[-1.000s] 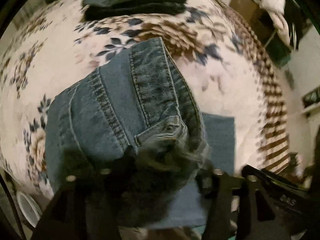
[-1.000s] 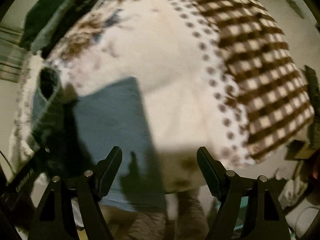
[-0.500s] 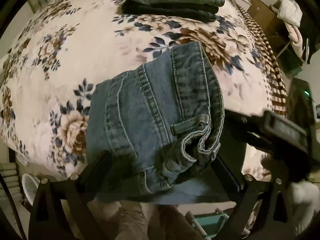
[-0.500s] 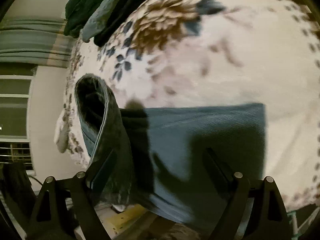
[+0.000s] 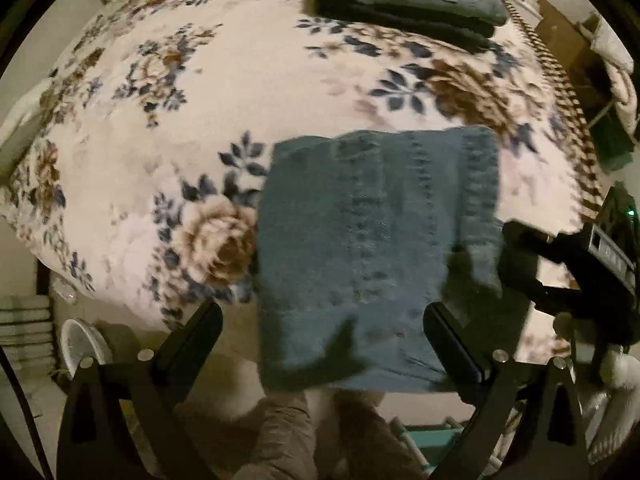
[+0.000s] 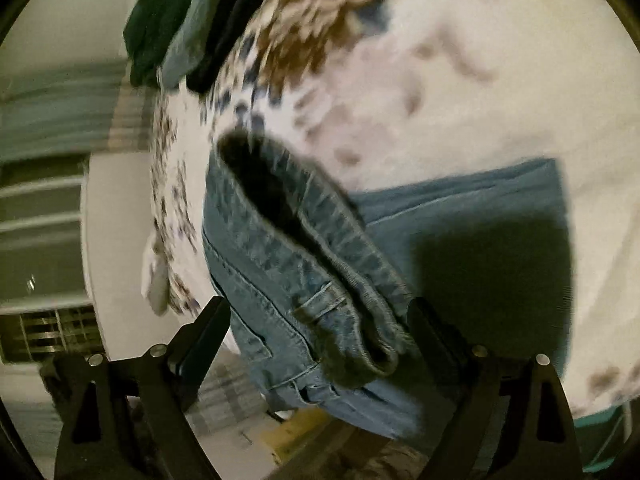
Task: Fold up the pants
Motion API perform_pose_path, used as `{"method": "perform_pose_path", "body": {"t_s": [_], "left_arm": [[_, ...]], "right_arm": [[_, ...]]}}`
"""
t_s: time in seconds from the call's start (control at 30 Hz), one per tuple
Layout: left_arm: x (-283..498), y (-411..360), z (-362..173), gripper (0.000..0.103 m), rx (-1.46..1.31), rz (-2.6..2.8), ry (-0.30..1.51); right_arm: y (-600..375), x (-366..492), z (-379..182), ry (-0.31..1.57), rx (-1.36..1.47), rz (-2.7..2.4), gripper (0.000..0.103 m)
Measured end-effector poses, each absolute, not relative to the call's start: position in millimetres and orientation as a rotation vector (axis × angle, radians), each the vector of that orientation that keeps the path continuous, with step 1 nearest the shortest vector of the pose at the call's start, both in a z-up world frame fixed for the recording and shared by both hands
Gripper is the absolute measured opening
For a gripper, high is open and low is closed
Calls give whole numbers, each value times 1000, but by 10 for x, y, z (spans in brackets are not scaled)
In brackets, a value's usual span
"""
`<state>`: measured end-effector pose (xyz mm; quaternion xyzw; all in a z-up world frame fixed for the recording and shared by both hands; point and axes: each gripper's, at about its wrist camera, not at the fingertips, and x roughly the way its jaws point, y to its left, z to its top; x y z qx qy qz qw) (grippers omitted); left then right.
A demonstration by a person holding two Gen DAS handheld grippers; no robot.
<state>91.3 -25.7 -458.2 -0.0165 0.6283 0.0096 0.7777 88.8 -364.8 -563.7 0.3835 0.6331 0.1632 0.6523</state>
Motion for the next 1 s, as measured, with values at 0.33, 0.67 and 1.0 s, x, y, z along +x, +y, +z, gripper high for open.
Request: {"method": "perform_pose_path", "body": {"t_s": [0.33, 0.67, 1.0], "left_arm": [[1113, -3, -4719, 102, 18, 119, 1340], [1193, -154, -4650, 102, 36, 79, 1327], [1234, -456, -4822, 102, 78, 20, 1358]], "right_arm": [[-3160, 913, -5483, 1392, 521, 195, 12], [-3856, 269, -4682, 1216, 570, -29, 11], [-4575, -189, -5024, 1298, 603, -198, 12]]}}
